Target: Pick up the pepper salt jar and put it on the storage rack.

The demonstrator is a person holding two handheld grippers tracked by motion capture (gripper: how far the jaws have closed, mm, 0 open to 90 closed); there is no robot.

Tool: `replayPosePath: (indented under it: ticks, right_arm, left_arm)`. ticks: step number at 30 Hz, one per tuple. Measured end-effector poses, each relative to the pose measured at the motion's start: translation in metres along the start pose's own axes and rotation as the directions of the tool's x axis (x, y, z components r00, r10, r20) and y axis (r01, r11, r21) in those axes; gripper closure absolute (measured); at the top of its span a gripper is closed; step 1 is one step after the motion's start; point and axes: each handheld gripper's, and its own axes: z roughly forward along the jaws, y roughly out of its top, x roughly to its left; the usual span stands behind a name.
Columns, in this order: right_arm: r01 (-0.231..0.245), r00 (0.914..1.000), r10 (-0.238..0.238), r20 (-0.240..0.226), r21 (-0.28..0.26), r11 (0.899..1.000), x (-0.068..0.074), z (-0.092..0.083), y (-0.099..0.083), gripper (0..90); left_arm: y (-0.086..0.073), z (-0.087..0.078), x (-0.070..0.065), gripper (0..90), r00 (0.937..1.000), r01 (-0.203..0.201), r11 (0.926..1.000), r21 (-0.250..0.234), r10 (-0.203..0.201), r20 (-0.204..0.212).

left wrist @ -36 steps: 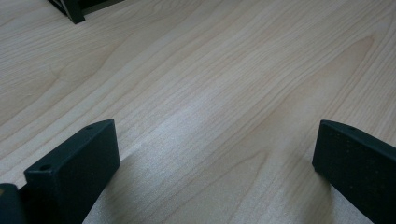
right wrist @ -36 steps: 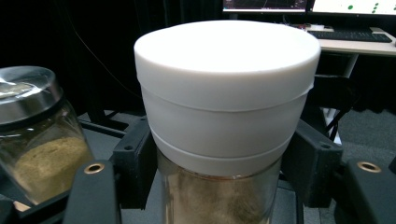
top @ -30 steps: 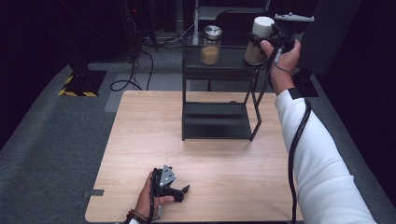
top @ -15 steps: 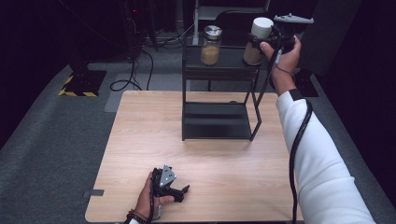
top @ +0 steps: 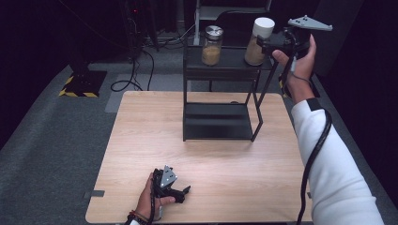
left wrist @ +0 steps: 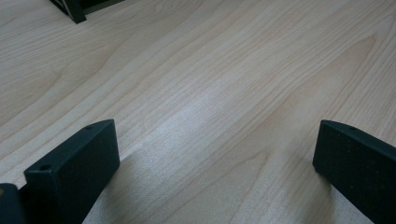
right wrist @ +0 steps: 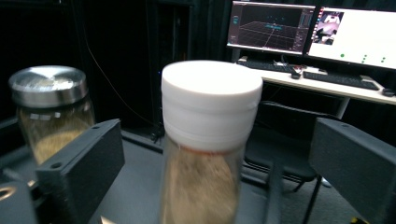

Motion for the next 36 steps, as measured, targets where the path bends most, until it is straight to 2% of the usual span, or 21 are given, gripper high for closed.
replayPosePath:
  ticks: [5, 11, 16, 25, 36]
  right_arm:
    - [0.004, 1.0000, -0.004, -0.001, -0.038, 0.999, -0.001, -0.028, -0.010, 1.9]
    - [0.015, 0.9996, -0.016, -0.025, -0.045, 0.999, -0.001, -0.061, -0.019, 1.9]
    - [0.024, 0.9993, -0.025, -0.027, -0.037, 0.999, -0.002, -0.082, -0.026, 1.9]
    - [0.021, 0.9987, -0.022, -0.047, -0.027, 0.999, -0.005, -0.110, -0.049, 1.8]
    - [0.031, 0.9958, -0.032, -0.086, -0.002, 1.000, -0.004, -0.133, -0.094, 1.7]
  left_arm:
    - [0.000, 0.000, 0.000, 0.4, 1.0000, 0.000, 1.0000, 0.000, 0.000, -0.001]
    - [0.000, 0.000, 0.000, 0.4, 1.0000, 0.001, 1.0000, 0.000, -0.001, -0.002]
    - [0.000, 0.000, -0.001, 0.4, 1.0000, 0.002, 1.0000, 0.000, -0.002, -0.004]
    - [0.001, 0.000, -0.001, 0.4, 1.0000, 0.000, 1.0000, 0.002, 0.000, -0.007]
    - [0.001, 0.000, -0.001, 0.4, 1.0000, 0.002, 1.0000, 0.002, -0.002, -0.007]
